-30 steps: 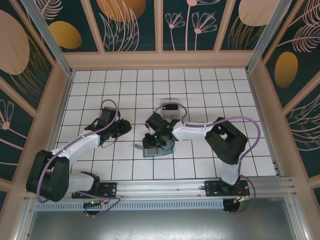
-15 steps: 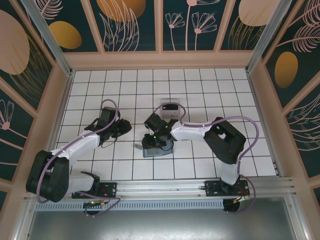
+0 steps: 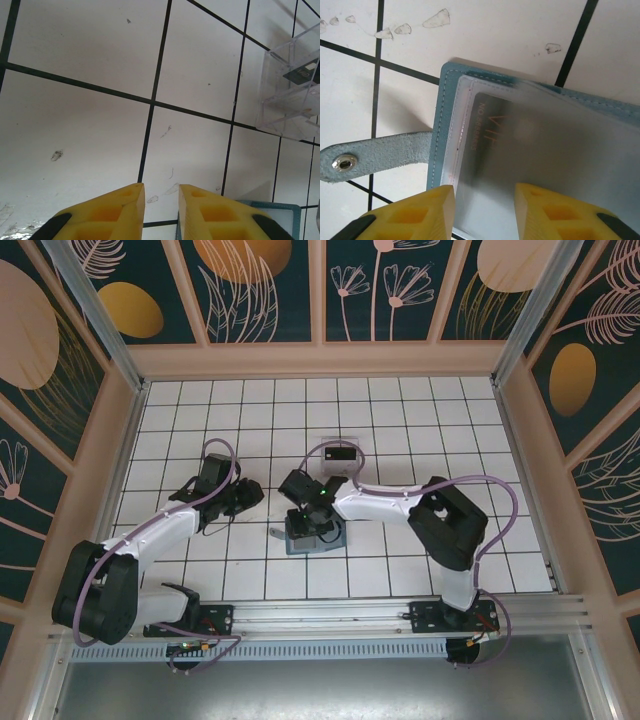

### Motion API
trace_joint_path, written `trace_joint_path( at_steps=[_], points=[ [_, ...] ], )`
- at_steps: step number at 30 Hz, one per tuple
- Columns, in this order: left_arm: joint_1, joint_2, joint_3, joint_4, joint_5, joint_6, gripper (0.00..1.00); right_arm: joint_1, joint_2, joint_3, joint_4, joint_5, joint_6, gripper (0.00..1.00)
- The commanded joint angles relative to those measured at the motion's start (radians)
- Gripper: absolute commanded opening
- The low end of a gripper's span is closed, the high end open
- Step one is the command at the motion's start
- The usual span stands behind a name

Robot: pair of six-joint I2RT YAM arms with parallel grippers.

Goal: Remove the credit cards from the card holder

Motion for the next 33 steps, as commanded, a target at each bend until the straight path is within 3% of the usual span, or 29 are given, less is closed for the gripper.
trace_joint_path(
  at_steps=[1,10,16,24,33],
  points=[
    [0.004,0.004,0.003,0.006,0.022,0.008,0.26,0.031,0.052,0.074,-0.129,0.126,0.017,0.38],
    [0.003,0.024,0.01,0.0,0.042,0.03,0.26,0.083,0.112,0.174,-0.229,0.233,0.045,0.4],
    [0.003,0.018,0.004,-0.001,0.038,0.032,0.26,0.085,0.074,0.152,-0.168,0.175,0.062,0.41],
    [0.004,0.015,-0.002,0.001,0.037,0.032,0.26,0.062,0.036,0.066,0.002,0.006,0.077,0.41],
    [0.004,0.016,0.001,-0.001,0.037,0.035,0.26,0.052,0.034,0.047,0.032,-0.013,0.079,0.41]
  ],
)
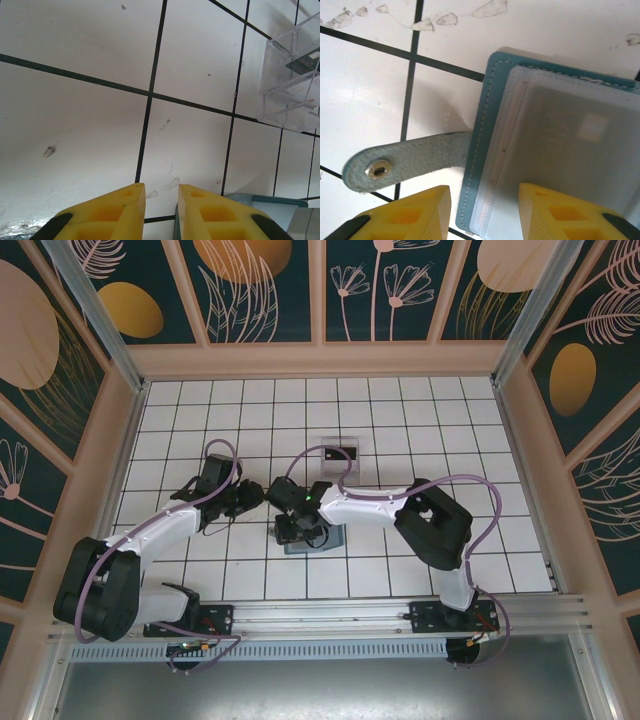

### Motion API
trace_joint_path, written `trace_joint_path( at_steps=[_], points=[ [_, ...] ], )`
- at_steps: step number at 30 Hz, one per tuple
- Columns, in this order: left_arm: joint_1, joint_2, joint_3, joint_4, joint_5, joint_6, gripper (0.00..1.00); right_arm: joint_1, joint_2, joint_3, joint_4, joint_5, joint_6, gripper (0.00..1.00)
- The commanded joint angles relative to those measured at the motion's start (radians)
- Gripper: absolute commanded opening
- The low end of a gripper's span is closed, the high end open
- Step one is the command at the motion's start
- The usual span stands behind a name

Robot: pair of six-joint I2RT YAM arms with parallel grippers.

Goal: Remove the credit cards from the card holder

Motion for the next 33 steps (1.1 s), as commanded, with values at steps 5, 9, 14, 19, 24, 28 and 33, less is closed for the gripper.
trace_joint_path(
  at_steps=[5,9,14,19,24,28,33],
  points=[
    [0.004,-0.002,0.004,-0.002,0.011,0.021,0.26,-0.005,-0.051,-0.023,0.036,-0.015,0.012,0.41],
    [0.004,0.0,0.006,-0.003,0.011,0.021,0.26,-0.009,-0.051,-0.036,0.057,-0.032,0.014,0.41],
    [0.004,0.0,0.011,-0.007,0.01,0.021,0.26,-0.012,-0.041,-0.041,0.063,-0.033,0.012,0.41],
    [0.003,0.004,0.014,-0.01,0.01,0.021,0.26,-0.026,-0.029,-0.082,0.081,-0.041,0.021,0.4],
    [0.004,0.005,0.021,-0.016,0.013,0.027,0.26,-0.027,-0.031,-0.086,0.034,-0.005,0.024,0.4],
    [0.004,0.014,0.025,-0.019,0.015,0.028,0.26,-0.023,-0.043,-0.084,-0.01,0.034,0.026,0.4],
    [0.003,0.015,0.021,-0.015,0.018,0.022,0.26,-0.008,-0.04,-0.048,-0.082,0.095,0.023,0.4]
  ],
)
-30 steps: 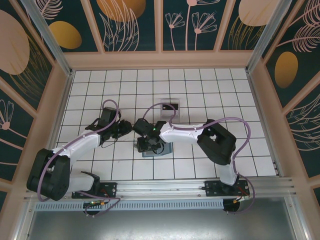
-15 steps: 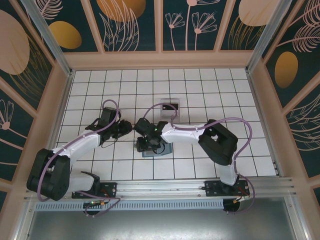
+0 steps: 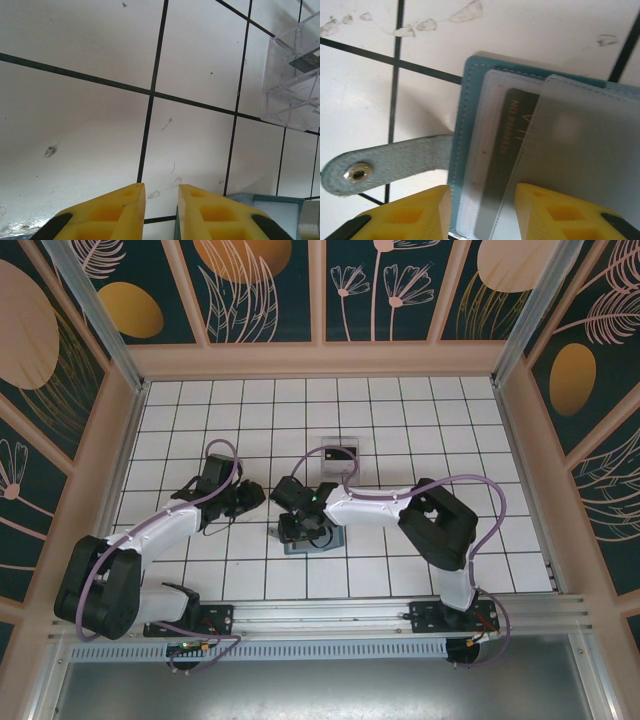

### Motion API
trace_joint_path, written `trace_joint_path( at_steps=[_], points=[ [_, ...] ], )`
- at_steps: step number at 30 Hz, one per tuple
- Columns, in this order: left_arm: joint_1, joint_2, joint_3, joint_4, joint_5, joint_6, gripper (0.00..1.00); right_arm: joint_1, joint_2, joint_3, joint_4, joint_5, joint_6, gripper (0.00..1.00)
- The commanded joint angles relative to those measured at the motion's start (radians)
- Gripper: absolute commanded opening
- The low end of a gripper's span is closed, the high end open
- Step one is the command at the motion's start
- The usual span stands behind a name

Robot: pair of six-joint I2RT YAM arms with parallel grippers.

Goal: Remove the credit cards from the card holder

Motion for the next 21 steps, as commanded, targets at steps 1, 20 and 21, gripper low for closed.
trace_joint_path(
  at_steps=[1,20,21],
  points=[
    [0.004,0.009,0.019,-0.014,0.017,0.015,0.26,0.013,-0.011,0.014,-0.126,0.086,0.016,0.4],
    [0.003,0.024,0.038,-0.02,0.027,0.027,0.26,0.116,0.15,0.252,-0.391,0.357,-0.011,0.41],
    [0.003,0.024,0.037,-0.021,0.027,0.029,0.26,0.118,0.152,0.255,-0.401,0.365,-0.009,0.41]
  ],
)
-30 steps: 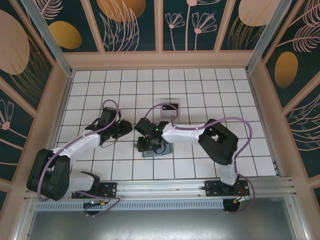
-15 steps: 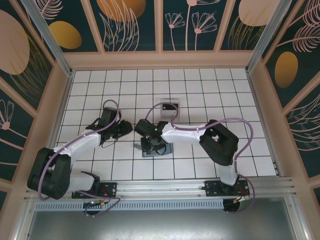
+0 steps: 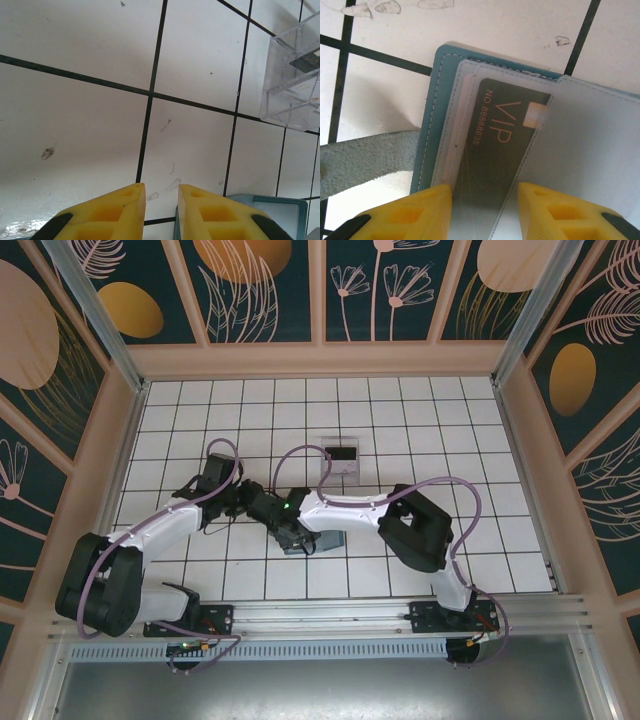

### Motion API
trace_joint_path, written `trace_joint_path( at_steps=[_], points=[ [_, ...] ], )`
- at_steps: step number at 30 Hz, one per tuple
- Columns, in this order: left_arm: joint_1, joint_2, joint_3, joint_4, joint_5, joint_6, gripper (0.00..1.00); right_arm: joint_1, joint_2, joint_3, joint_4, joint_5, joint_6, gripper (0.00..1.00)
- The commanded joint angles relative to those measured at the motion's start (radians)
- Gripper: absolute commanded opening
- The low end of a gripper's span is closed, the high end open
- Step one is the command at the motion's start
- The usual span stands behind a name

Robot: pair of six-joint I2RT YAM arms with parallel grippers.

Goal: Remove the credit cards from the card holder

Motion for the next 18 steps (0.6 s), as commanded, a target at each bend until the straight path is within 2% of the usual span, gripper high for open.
trace_joint_path(
  at_steps=[1,18],
  points=[
    [0.004,0.008,0.028,-0.02,0.018,0.025,0.26,0.011,0.019,0.031,-0.101,0.09,0.004,0.41],
    [0.004,0.012,0.03,-0.017,0.023,0.019,0.26,0.013,-0.019,0.024,-0.172,0.174,0.031,0.46]
  ],
)
